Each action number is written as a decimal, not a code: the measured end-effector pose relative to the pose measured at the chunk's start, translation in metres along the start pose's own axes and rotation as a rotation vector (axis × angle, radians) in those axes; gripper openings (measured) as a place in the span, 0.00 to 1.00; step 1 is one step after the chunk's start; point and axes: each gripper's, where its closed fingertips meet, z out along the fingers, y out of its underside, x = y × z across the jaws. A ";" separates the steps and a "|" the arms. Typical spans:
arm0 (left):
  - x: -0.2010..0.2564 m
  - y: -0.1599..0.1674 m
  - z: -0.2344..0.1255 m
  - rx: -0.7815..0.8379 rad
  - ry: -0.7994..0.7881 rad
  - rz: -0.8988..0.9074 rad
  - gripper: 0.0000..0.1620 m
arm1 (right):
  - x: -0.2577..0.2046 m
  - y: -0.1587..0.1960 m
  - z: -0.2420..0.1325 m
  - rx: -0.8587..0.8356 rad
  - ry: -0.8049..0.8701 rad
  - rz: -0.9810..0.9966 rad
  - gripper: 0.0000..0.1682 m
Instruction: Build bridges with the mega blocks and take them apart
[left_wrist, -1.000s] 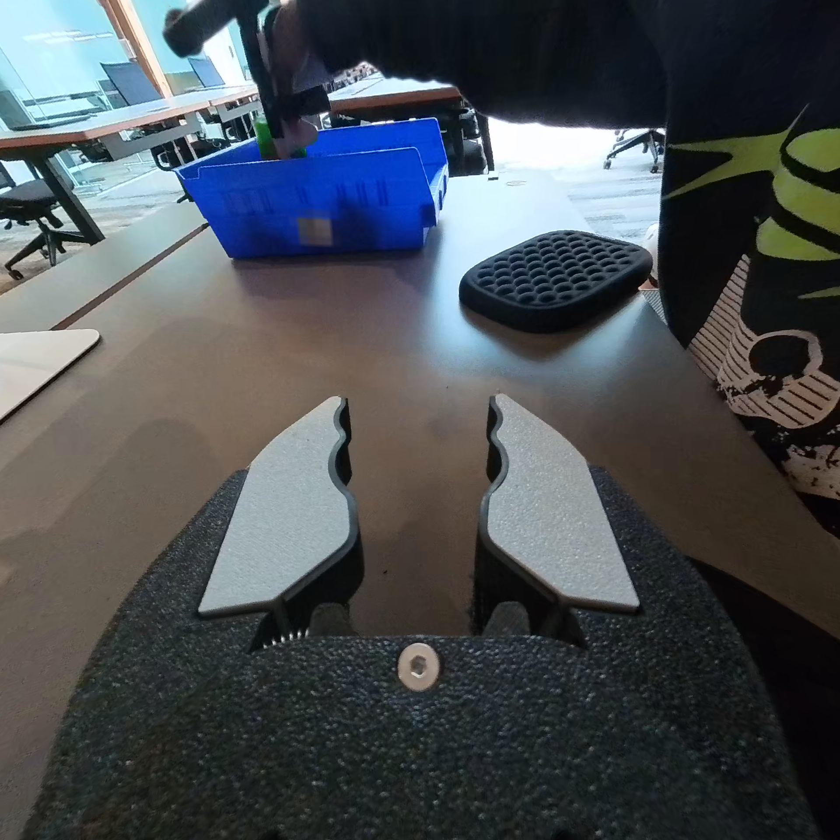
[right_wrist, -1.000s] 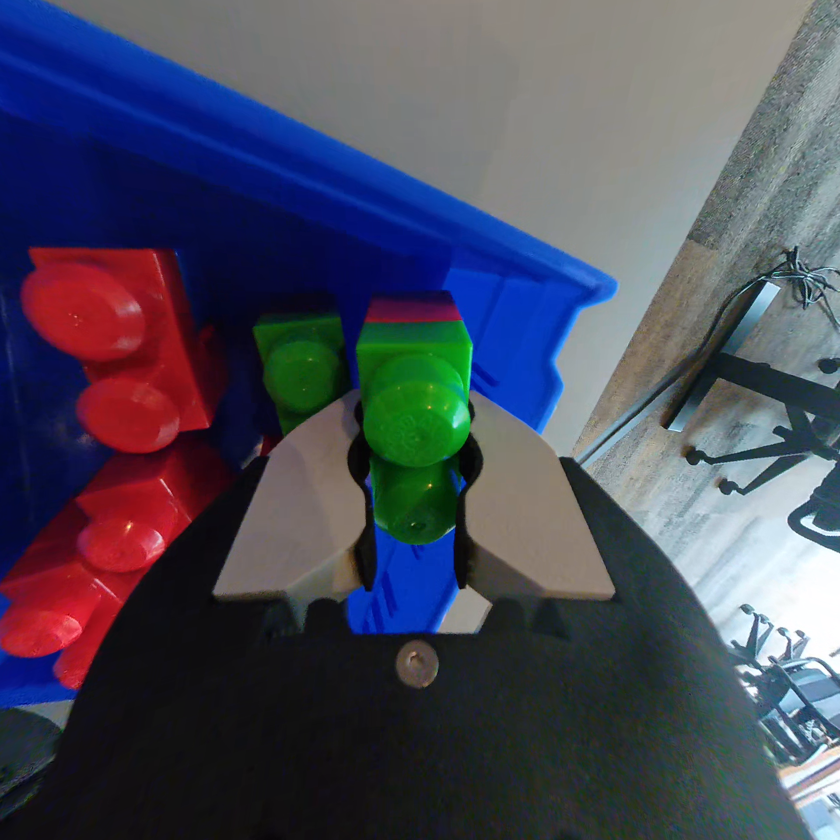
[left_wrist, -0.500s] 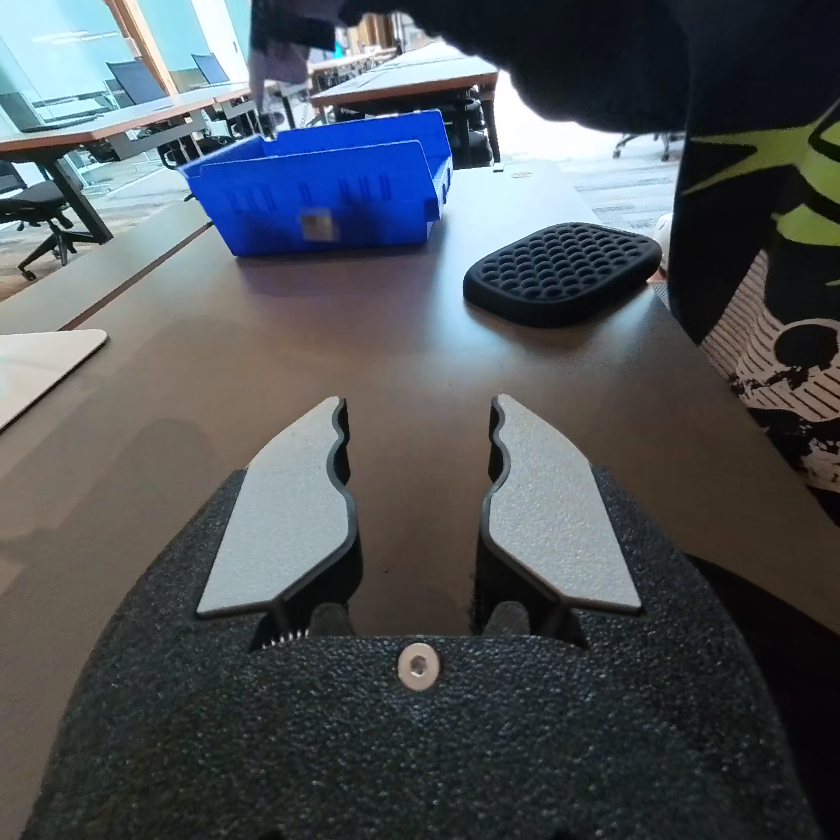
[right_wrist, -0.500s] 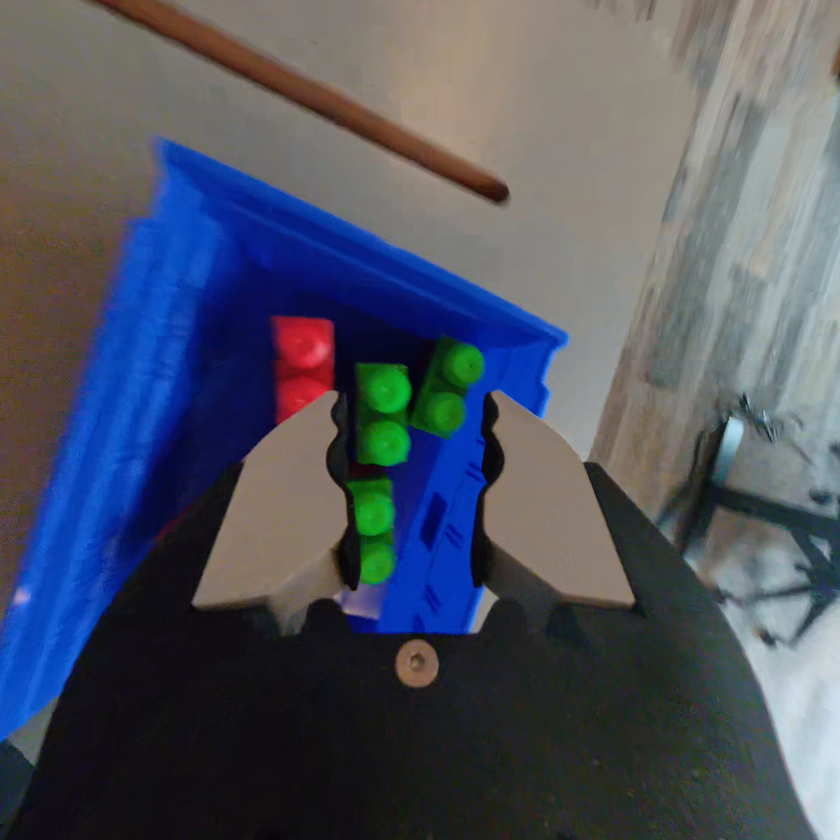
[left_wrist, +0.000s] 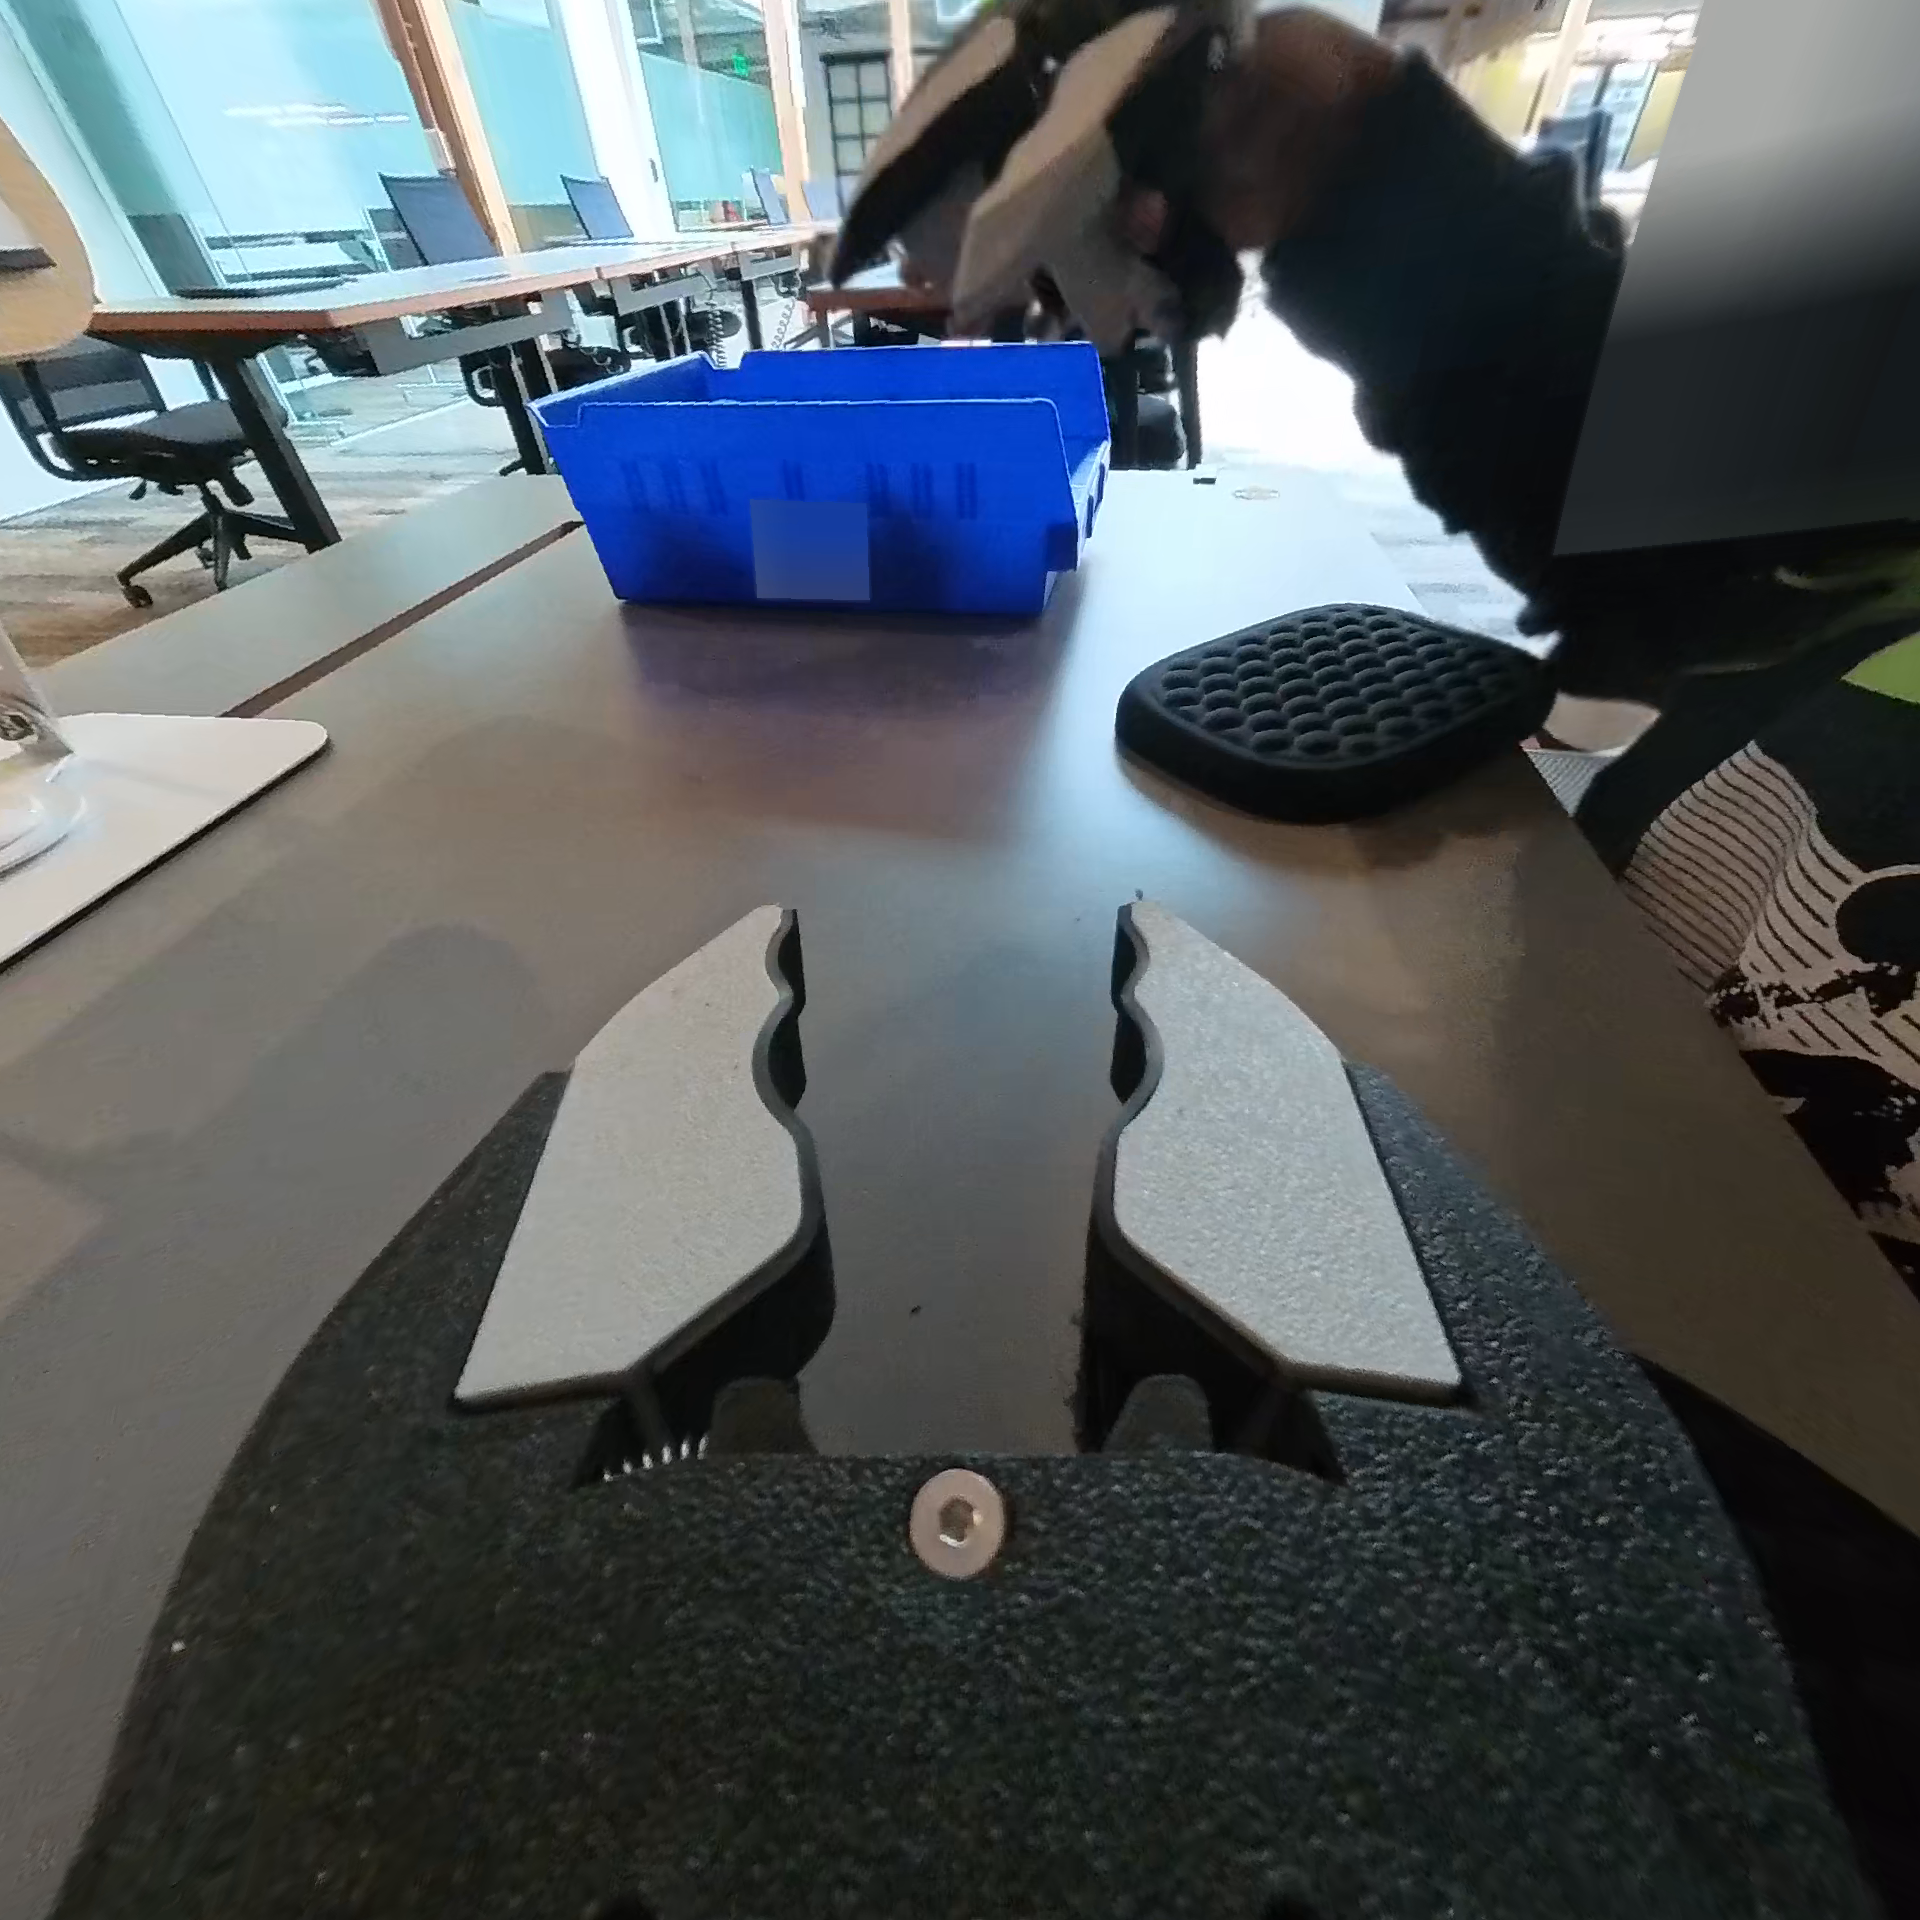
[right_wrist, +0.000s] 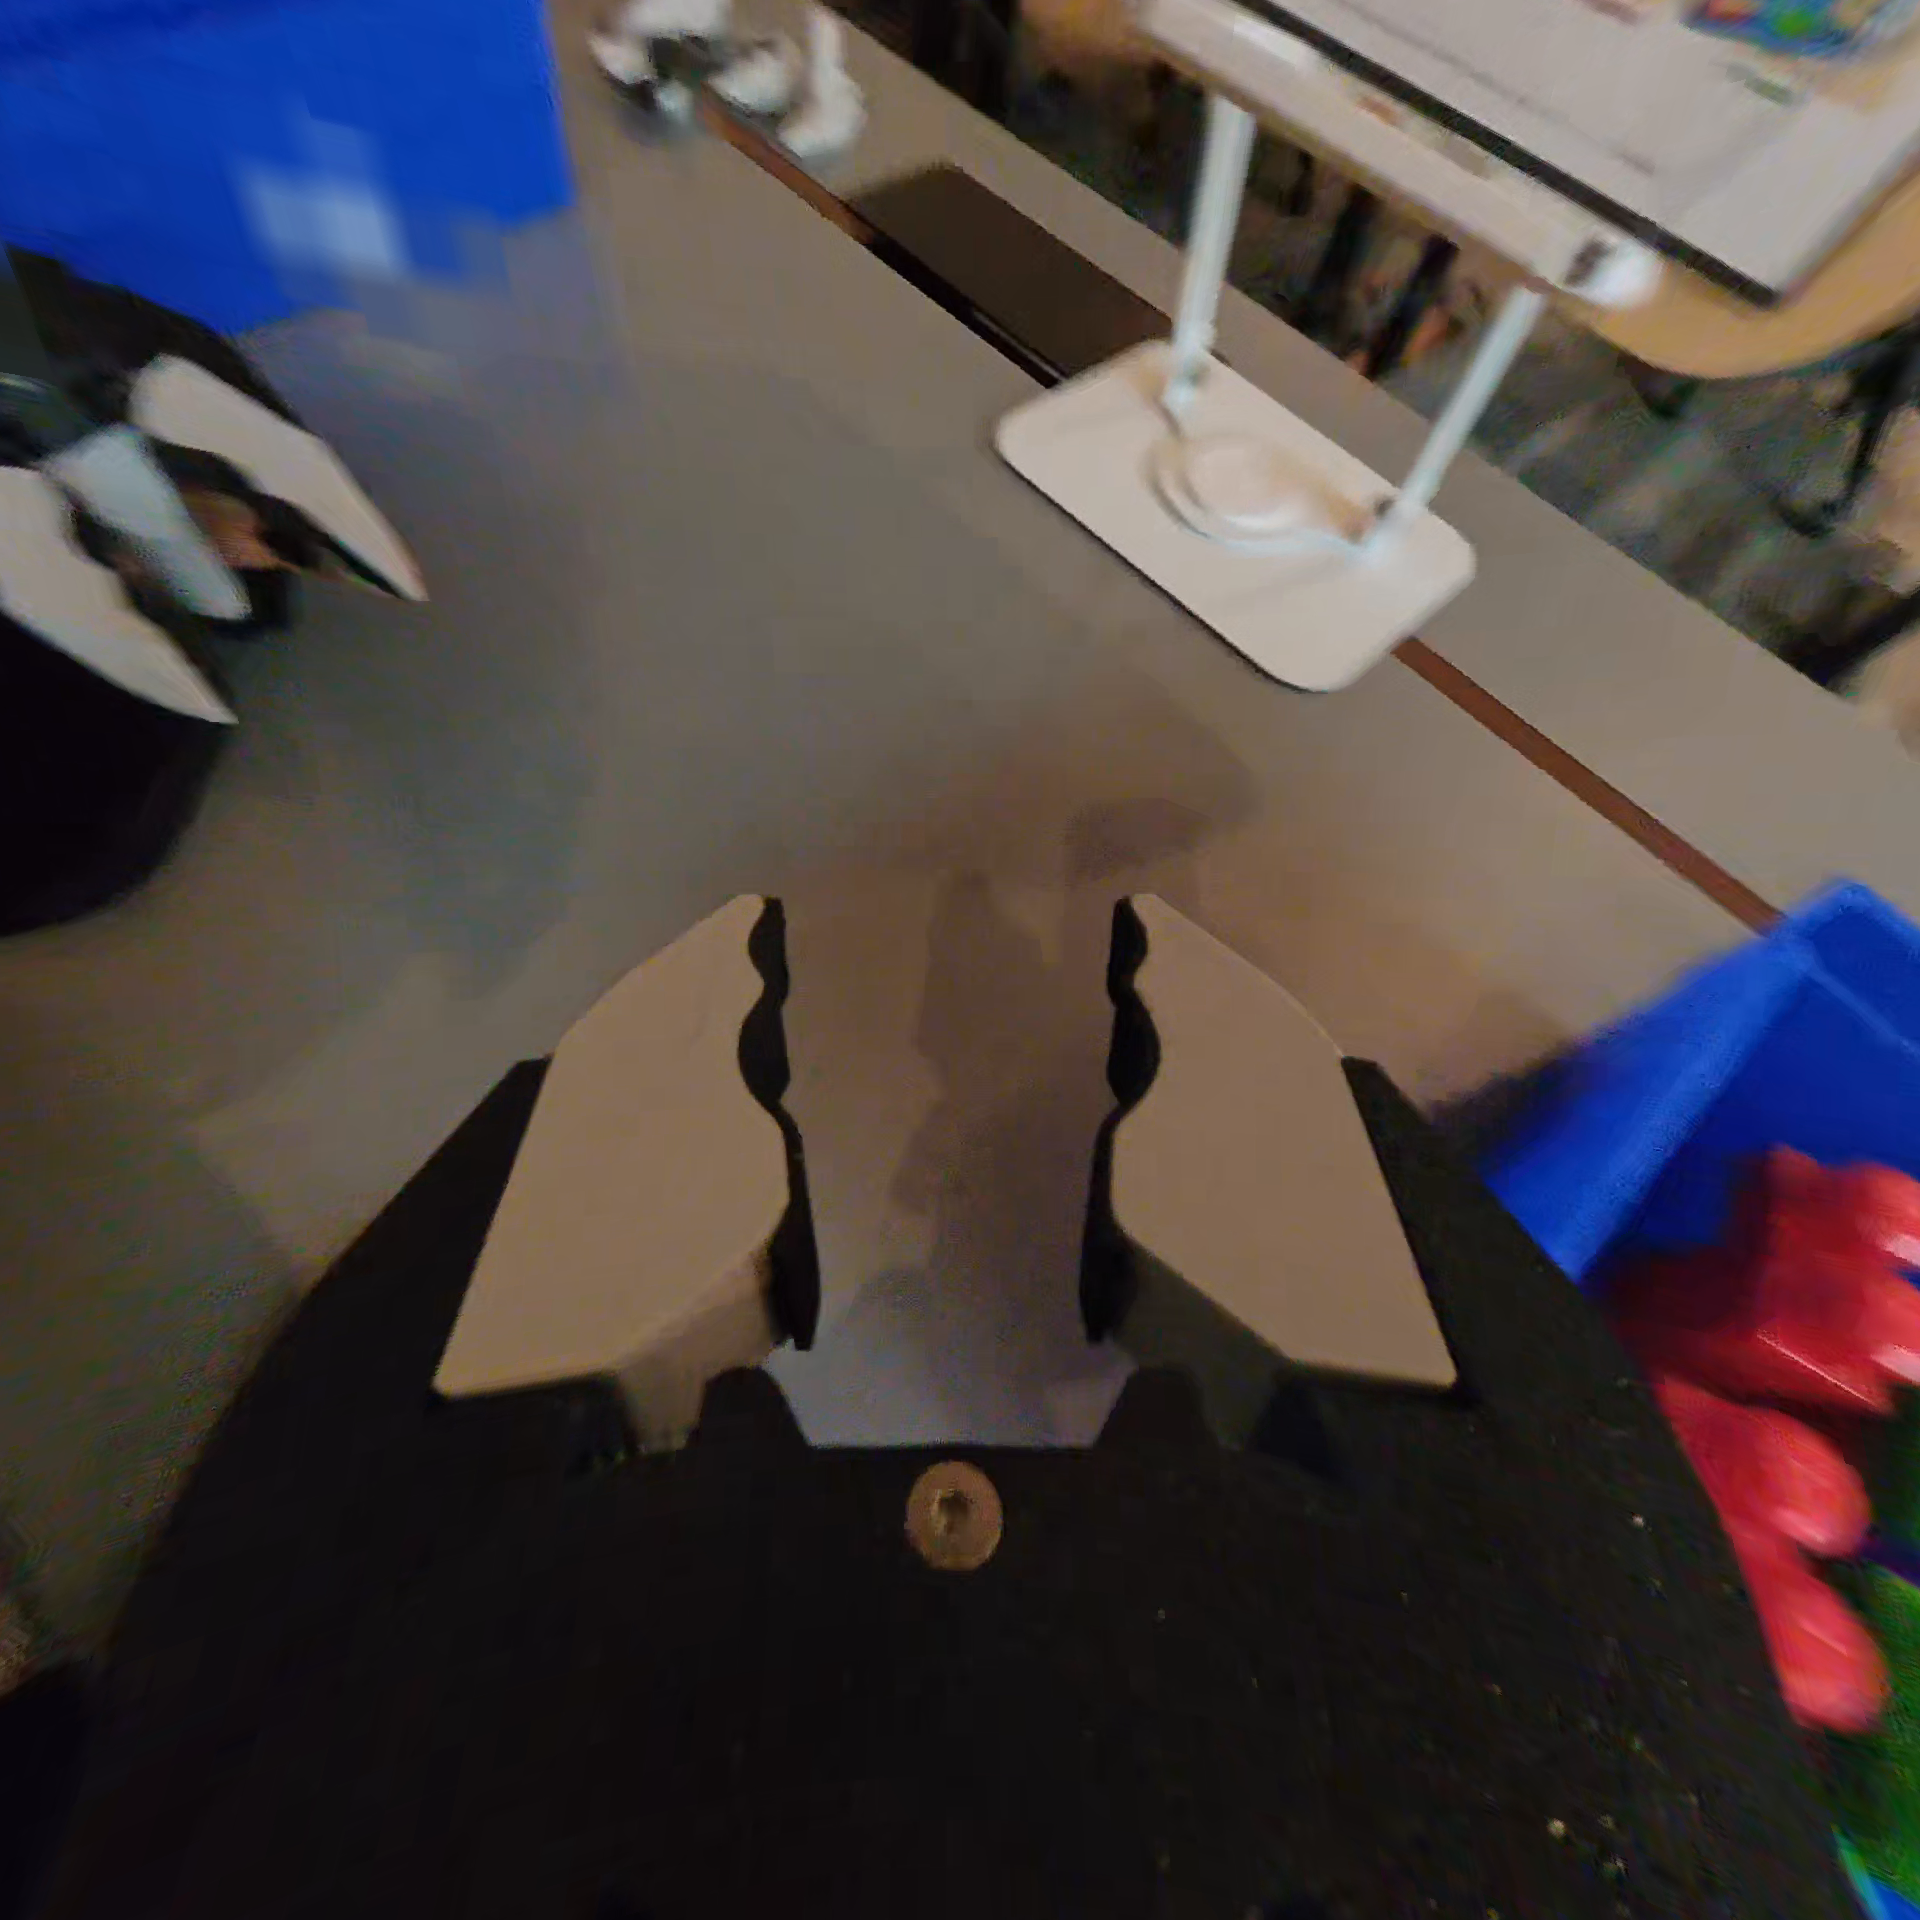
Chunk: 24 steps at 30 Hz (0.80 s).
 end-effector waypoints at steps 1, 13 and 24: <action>0.000 0.000 0.000 -0.002 -0.003 0.002 0.35 | -0.017 0.000 0.008 0.037 -0.030 -0.003 0.35; -0.004 -0.036 -0.018 0.085 -0.079 0.016 0.34 | -0.039 0.036 0.068 0.088 -0.021 0.038 0.34; -0.109 -0.117 -0.242 -0.250 -0.577 0.290 0.28 | -0.043 0.042 0.069 0.063 -0.037 -0.006 0.35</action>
